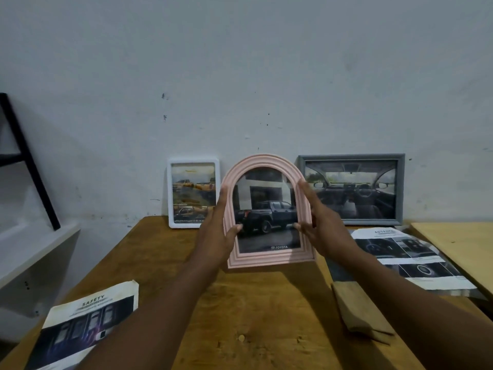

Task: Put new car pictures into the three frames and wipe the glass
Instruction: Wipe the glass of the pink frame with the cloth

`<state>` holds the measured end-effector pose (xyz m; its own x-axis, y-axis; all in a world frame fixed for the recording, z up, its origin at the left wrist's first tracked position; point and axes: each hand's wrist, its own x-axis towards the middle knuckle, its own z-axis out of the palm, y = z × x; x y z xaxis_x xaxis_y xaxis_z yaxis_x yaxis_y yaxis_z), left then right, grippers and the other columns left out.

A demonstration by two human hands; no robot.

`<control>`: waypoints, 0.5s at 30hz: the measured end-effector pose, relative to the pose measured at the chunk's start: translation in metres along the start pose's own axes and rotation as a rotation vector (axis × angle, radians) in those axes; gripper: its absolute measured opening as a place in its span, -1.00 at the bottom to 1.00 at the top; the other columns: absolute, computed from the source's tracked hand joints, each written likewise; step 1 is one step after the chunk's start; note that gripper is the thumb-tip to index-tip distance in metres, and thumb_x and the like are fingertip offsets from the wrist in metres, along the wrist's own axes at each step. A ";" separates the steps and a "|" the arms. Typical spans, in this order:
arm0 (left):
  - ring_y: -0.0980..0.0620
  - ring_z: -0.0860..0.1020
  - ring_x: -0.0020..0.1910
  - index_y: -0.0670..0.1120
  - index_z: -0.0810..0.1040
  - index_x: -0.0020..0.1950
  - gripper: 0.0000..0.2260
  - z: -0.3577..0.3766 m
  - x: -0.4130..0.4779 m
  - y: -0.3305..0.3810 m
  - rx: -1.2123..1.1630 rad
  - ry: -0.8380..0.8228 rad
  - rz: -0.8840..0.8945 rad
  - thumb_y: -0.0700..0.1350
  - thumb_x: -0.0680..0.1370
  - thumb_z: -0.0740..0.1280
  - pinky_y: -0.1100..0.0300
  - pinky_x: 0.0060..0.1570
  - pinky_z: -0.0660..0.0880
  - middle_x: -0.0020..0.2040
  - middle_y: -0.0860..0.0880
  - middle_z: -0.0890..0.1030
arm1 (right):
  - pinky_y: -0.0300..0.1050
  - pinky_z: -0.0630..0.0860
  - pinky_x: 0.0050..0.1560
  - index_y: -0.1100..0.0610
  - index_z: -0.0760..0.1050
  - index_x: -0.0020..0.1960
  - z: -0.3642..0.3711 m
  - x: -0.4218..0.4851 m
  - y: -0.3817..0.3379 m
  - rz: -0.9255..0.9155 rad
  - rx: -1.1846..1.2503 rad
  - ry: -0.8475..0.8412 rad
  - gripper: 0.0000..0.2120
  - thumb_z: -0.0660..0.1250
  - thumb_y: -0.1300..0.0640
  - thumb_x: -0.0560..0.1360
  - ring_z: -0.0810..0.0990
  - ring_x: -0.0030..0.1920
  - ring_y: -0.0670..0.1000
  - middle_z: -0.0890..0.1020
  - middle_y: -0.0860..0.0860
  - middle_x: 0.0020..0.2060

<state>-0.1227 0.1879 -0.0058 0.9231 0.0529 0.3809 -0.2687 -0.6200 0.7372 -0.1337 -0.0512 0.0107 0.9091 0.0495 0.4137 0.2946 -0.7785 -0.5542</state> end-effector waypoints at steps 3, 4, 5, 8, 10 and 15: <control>-0.18 0.23 0.58 0.57 -0.28 0.46 -0.10 0.005 0.017 -0.007 0.043 -0.027 0.030 -0.01 0.61 0.39 -0.27 0.42 0.37 0.63 -0.08 0.22 | 0.25 0.52 0.25 -0.29 -0.24 0.57 0.006 0.014 0.009 -0.014 -0.010 0.004 -0.03 0.41 0.12 0.53 0.49 0.34 0.21 0.36 0.16 0.49; -0.17 0.28 0.56 0.54 -0.27 0.49 -0.10 0.007 0.023 -0.010 0.054 -0.029 0.036 -0.01 0.61 0.39 -0.24 0.40 0.40 0.62 -0.08 0.25 | 0.25 0.51 0.27 -0.29 -0.23 0.58 0.008 0.020 0.012 -0.014 -0.005 0.001 -0.04 0.41 0.12 0.53 0.48 0.35 0.21 0.36 0.16 0.49; -0.16 0.32 0.54 0.51 -0.26 0.51 -0.11 0.010 0.029 -0.014 0.065 -0.029 0.042 0.00 0.60 0.40 -0.21 0.39 0.43 0.61 -0.07 0.28 | 0.24 0.51 0.27 -0.28 -0.23 0.58 0.010 0.026 0.016 -0.015 -0.001 -0.003 -0.04 0.41 0.11 0.54 0.48 0.35 0.20 0.36 0.16 0.49; -0.13 0.31 0.54 0.45 -0.23 0.56 -0.11 0.017 0.048 -0.024 0.072 -0.036 0.056 0.00 0.60 0.41 -0.17 0.41 0.41 0.60 -0.04 0.29 | 0.23 0.54 0.23 -0.31 -0.24 0.57 0.020 0.046 0.027 -0.019 -0.008 -0.010 -0.04 0.41 0.09 0.53 0.52 0.30 0.17 0.39 0.14 0.46; -0.11 0.28 0.56 0.47 -0.26 0.53 -0.09 0.022 0.063 -0.031 0.082 -0.050 0.071 0.01 0.59 0.41 -0.17 0.43 0.39 0.62 0.00 0.25 | 0.23 0.53 0.25 -0.33 -0.25 0.56 0.027 0.060 0.034 -0.021 -0.006 -0.001 -0.04 0.41 0.08 0.53 0.49 0.34 0.18 0.38 0.12 0.48; -0.05 0.29 0.56 0.43 -0.27 0.55 -0.11 0.033 0.100 -0.048 0.187 -0.069 0.125 0.06 0.60 0.40 -0.11 0.42 0.38 0.64 0.07 0.20 | 0.33 0.48 0.28 -0.35 -0.24 0.55 0.048 0.092 0.052 0.001 0.025 0.017 -0.04 0.41 0.10 0.53 0.37 0.45 0.21 0.29 0.09 0.53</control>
<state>-0.0080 0.1966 -0.0214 0.9043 -0.0827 0.4189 -0.3320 -0.7531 0.5680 -0.0203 -0.0569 -0.0146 0.9043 0.0384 0.4251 0.3015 -0.7624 -0.5726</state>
